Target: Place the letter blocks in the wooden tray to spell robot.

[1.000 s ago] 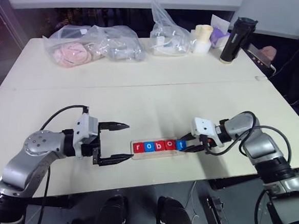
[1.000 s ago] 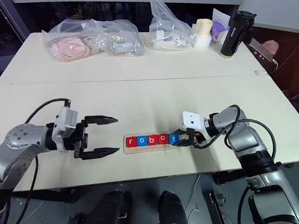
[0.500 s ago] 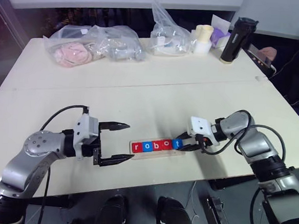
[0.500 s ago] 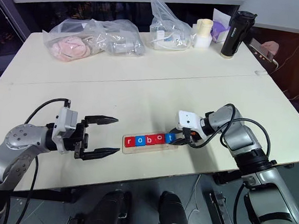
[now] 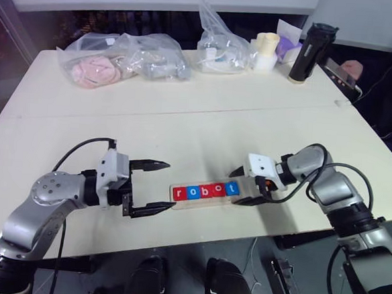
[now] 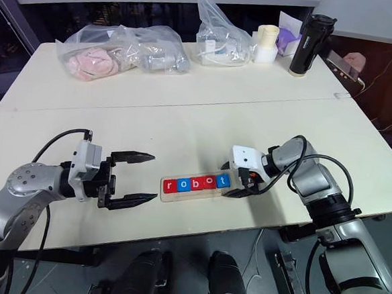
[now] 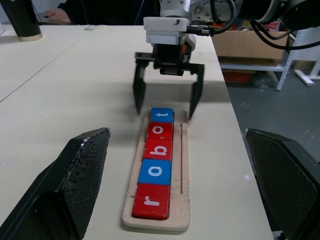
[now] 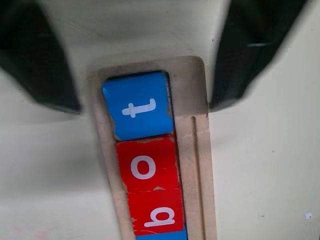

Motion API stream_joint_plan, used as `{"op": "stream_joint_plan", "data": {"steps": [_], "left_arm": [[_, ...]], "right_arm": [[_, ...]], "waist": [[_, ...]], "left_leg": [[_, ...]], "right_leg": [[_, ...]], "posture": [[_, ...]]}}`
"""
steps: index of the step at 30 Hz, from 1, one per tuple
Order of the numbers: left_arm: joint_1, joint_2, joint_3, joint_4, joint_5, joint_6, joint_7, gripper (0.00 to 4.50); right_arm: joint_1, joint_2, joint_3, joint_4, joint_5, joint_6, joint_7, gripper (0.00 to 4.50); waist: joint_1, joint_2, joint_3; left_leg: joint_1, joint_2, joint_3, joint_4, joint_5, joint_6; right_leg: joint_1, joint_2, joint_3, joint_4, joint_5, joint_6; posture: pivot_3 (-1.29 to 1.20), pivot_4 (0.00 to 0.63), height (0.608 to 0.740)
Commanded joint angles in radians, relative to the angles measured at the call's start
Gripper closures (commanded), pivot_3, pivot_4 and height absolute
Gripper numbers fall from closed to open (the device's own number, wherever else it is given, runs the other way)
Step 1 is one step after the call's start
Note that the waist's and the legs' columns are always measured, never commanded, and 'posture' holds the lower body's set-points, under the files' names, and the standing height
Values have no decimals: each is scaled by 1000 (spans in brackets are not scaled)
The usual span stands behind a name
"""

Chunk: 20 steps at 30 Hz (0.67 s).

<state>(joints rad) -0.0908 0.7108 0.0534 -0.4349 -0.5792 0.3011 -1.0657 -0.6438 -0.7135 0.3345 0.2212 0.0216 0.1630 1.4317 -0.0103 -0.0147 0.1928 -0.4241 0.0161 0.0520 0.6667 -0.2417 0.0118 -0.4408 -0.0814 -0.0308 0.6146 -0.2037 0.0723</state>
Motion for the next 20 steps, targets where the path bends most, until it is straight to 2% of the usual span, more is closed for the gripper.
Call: {"op": "stream_joint_plan", "data": {"steps": [1, 6, 10, 14, 20], "left_arm": [[1, 12, 17, -39, -15, 3, 2, 0], [5, 24, 25, -44, -22, 25, 1, 0], [4, 26, 41, -48, -28, 33, 15, 0], [5, 31, 47, -44, -27, 34, 17, 0], [5, 52, 66, -35, -46, 65, 22, 0]], "right_arm": [[-17, -15, -22, -45, 14, 3, 4, 75], [39, -92, -101, -203, 81, 83, 3, 75], [160, -191, -210, -414, 170, 194, -13, 75], [256, -259, -295, -538, 227, 276, -47, 75], [342, -292, -377, -645, 288, 367, -125, 75]], "waist": [[0, 0, 0], [3, 0, 0], [12, 0, 0], [15, 0, 0], [19, 0, 0]], "left_leg": [[0, 0, 0, 0, 0, 0], [0, 0, 0, 0, 0, 0], [0, 0, 0, 0, 0, 0], [0, 0, 0, 0, 0, 0], [0, 1, 0, 0, 0, 0]], "right_leg": [[0, 0, 0, 0, 0, 0], [0, 0, 0, 0, 0, 0], [0, -1, 0, 0, 0, 0], [0, -1, 0, 0, 0, 0], [-1, -1, 0, 0, 0, 0]], "posture": [[0, 150, 740], [0, 150, 740], [0, 150, 740], [0, 150, 740], [0, 150, 740]]}}
